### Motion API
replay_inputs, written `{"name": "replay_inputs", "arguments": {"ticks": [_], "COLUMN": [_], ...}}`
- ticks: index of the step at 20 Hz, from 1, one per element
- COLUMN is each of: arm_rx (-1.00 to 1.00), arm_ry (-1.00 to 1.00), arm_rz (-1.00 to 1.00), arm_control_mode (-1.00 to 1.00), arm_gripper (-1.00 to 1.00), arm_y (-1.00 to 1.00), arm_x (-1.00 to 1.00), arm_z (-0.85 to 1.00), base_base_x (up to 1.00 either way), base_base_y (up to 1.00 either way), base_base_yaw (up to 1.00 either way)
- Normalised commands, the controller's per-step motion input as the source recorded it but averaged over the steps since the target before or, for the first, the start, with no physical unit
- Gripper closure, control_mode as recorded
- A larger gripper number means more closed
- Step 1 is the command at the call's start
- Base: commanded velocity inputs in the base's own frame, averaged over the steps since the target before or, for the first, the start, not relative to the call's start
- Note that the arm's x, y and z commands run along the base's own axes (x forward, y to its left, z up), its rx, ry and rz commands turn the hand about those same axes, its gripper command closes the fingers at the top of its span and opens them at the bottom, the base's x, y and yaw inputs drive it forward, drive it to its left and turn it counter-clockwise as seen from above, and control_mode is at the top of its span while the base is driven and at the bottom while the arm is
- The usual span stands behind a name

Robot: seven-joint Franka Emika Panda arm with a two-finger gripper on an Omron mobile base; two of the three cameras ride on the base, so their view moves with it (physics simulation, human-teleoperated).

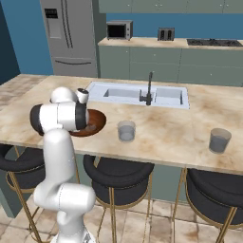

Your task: There are four ice cubes in the ice bowl. Place two ice cubes in each glass of water.

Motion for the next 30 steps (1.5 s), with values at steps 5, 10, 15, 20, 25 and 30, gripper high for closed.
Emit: {"name": "replay_inputs", "arguments": {"ticks": [5,10,15,20,25,30], "arm_rx": [0.0,0.0,0.0,0.0,0.0,0.0], "arm_ry": [0.0,0.0,0.0,0.04,0.06,0.08], "arm_rz": [0.0,0.0,0.0,0.0,0.0,0.0], "arm_control_mode": [-1.0,-1.0,-1.0,-1.0,-1.0,-1.0], "arm_gripper": [-1.0,-1.0,-1.0,-1.0,-1.0,-1.0], "arm_y": [0.0,-0.03,-0.09,-0.14,-0.05,0.02], "arm_x": [0.0,0.0,0.0,0.0,0.0,0.0], "arm_z": [-0.06,0.0,0.0,0.0,0.0,-0.02], "base_base_x": [0.0,0.0,0.0,0.0,0.0,0.0], "base_base_y": [0.0,0.0,0.0,0.0,0.0,0.0], "base_base_yaw": [0.0,0.0,0.0,0.0,0.0,0.0]}}
